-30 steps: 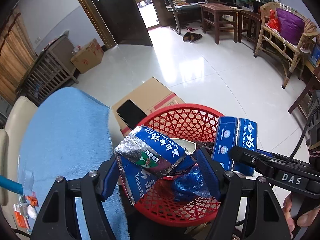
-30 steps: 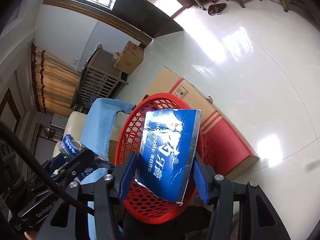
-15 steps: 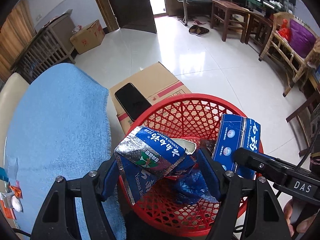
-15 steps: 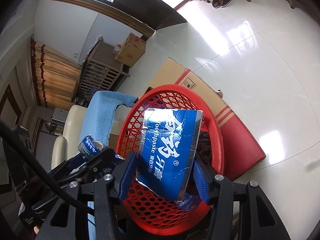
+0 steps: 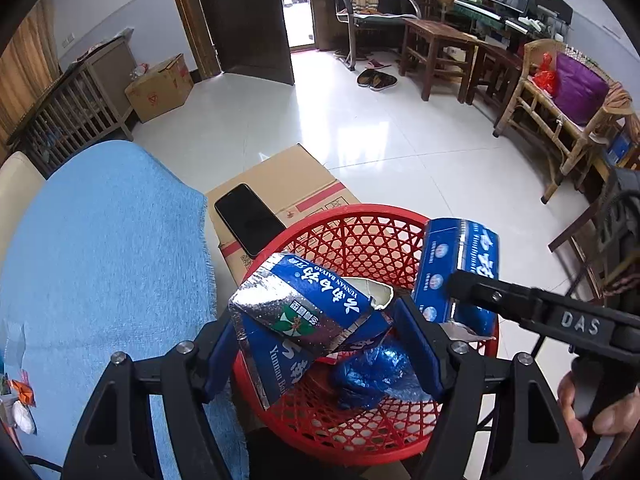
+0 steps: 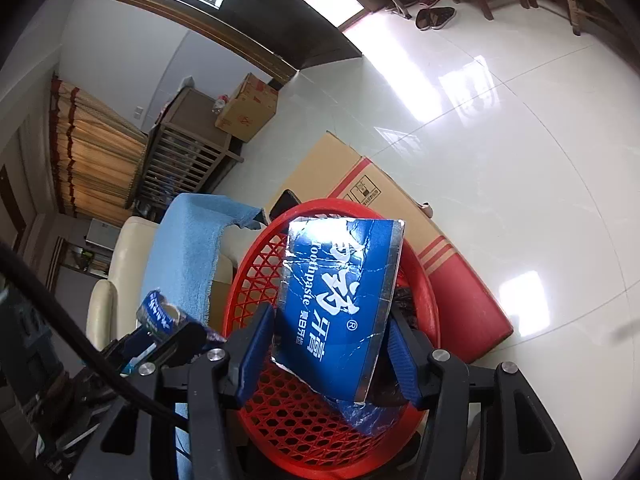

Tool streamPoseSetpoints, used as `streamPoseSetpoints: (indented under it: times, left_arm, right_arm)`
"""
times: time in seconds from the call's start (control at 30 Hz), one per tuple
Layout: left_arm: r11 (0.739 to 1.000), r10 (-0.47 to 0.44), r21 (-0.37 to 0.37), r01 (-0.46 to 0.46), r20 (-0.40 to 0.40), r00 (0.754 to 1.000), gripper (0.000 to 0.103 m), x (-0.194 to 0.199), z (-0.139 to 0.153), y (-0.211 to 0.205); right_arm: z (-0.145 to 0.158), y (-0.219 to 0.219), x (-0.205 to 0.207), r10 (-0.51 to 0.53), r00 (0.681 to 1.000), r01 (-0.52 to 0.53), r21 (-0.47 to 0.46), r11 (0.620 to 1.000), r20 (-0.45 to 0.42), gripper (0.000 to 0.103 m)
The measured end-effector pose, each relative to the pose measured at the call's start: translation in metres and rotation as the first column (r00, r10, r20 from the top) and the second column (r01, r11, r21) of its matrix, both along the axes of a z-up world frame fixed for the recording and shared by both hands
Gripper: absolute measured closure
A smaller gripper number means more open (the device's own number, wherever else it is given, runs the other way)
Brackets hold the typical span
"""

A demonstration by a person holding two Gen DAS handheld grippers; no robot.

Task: Collect trash
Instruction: 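Open both tools to drop the toothpaste box and carton into the wastebasket, then move both tools back over the table toward the remaining trash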

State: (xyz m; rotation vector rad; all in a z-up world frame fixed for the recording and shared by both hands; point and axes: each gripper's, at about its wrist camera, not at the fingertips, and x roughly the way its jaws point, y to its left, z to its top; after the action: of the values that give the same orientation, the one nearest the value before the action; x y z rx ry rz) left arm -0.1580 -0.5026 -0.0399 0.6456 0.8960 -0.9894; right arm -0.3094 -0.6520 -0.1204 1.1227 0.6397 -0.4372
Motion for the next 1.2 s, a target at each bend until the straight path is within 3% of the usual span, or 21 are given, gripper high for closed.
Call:
streamPoseSetpoints:
  times: [0.27,0.6,0.97,1.2]
  left_arm:
    - [0.998,-0.030,-0.051,0.029,-0.021,0.999,0.027,0.002,0.017,0.024]
    - [0.992,-0.018,-0.128,0.014,-0.032,0.999,0.027,0.013,0.033,0.070]
    - [0.972,0.066,-0.228,-0.058,0.027,0.997,0.027,0.026,0.060,0.149]
    - [0.949,0.195,-0.263,-0.173,0.061,0.979,0.026,0.039,0.066,0.224]
  right_arm:
    - [0.004,0.013,0.013,0.008,0.999,-0.007,0.027,1.000,-0.050,0.036]
    - [0.025,0.033,0.024,-0.010,0.995,0.007,-0.030,1.000,-0.095,0.035]
    - [0.069,0.078,0.057,0.069,0.994,-0.080,-0.129,0.988,-0.082,0.035]
    - [0.100,0.128,0.089,0.166,0.984,-0.175,-0.195,0.965,-0.063,0.035]
